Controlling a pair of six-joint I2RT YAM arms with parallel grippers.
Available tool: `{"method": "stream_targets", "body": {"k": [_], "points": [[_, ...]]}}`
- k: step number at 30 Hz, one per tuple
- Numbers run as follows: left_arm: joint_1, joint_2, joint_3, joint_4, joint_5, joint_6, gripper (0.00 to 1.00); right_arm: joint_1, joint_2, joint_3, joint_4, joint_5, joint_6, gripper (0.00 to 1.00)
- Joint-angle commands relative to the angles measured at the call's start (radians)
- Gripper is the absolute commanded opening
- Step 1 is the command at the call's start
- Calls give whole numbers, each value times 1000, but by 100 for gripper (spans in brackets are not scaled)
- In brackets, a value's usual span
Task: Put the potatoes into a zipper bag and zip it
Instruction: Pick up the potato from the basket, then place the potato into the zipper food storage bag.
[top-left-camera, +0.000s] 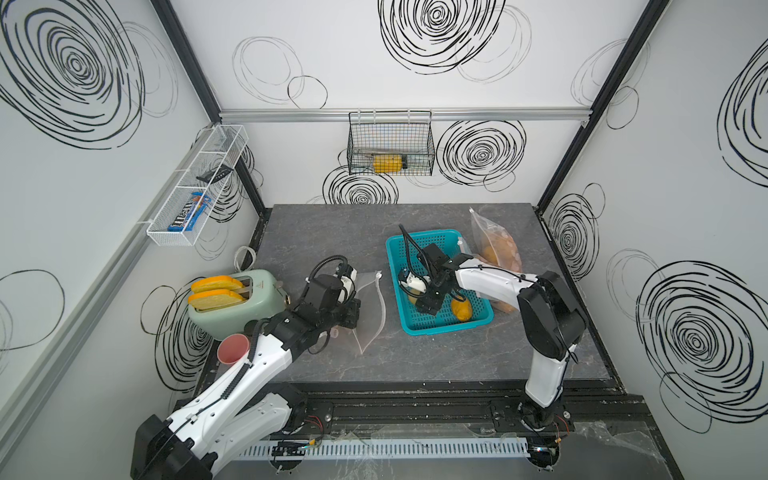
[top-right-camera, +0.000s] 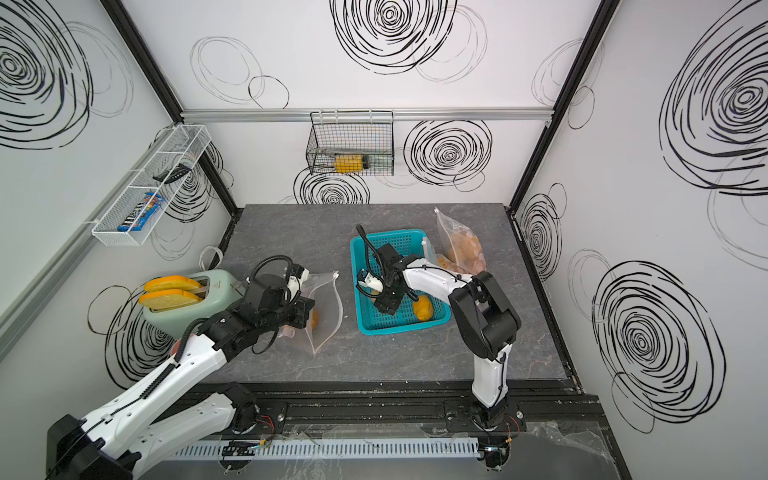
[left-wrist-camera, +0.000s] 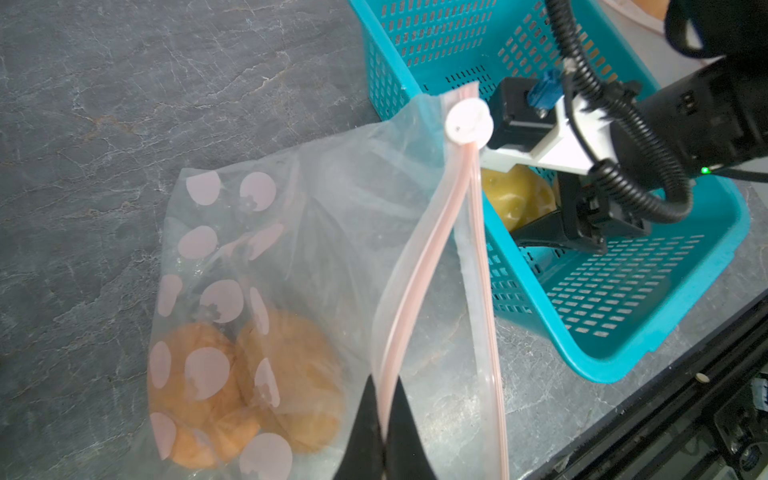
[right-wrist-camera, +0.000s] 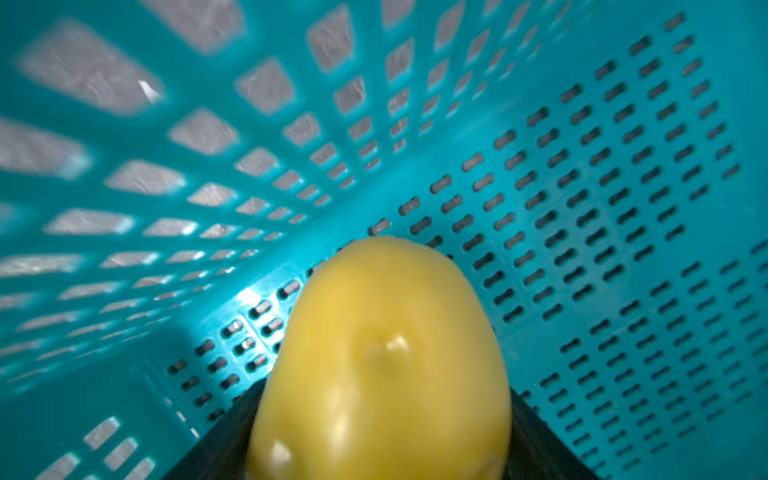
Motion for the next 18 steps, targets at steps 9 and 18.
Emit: {"method": "stream_targets", "body": {"k": [9, 18], "points": [[-5, -5, -6, 32, -10, -11, 0, 12, -339, -113, 228, -297, 206, 51], [1, -9, -6, 33, -3, -8, 0, 148, -499, -353, 633, -506, 385, 52]]}}
